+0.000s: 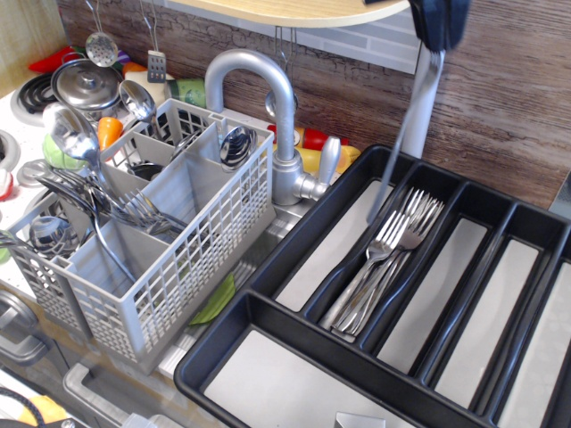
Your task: Put fork from basket to tray
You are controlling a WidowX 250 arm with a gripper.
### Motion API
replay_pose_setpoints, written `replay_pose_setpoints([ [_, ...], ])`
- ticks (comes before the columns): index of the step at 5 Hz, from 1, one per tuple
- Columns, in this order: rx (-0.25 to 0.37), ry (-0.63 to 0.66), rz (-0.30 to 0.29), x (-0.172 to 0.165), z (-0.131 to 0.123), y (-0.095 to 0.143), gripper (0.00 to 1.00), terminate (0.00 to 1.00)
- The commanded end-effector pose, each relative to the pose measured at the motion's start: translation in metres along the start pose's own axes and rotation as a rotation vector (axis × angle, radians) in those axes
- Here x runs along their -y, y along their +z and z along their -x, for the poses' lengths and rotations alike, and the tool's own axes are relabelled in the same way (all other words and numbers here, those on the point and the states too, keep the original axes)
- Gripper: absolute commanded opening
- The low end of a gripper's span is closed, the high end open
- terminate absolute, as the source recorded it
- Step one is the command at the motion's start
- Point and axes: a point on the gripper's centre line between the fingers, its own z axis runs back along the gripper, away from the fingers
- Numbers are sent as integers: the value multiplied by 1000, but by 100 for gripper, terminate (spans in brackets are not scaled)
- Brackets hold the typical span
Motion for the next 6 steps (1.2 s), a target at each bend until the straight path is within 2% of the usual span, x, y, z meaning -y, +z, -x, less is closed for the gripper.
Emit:
replay_pose_setpoints([
  [1, 93, -21, 101, 6, 5, -3, 0, 0],
  [2, 150, -57, 124, 13, -1, -10, 100, 0],
  [6, 150, -57, 124, 13, -1, -10, 100, 0],
])
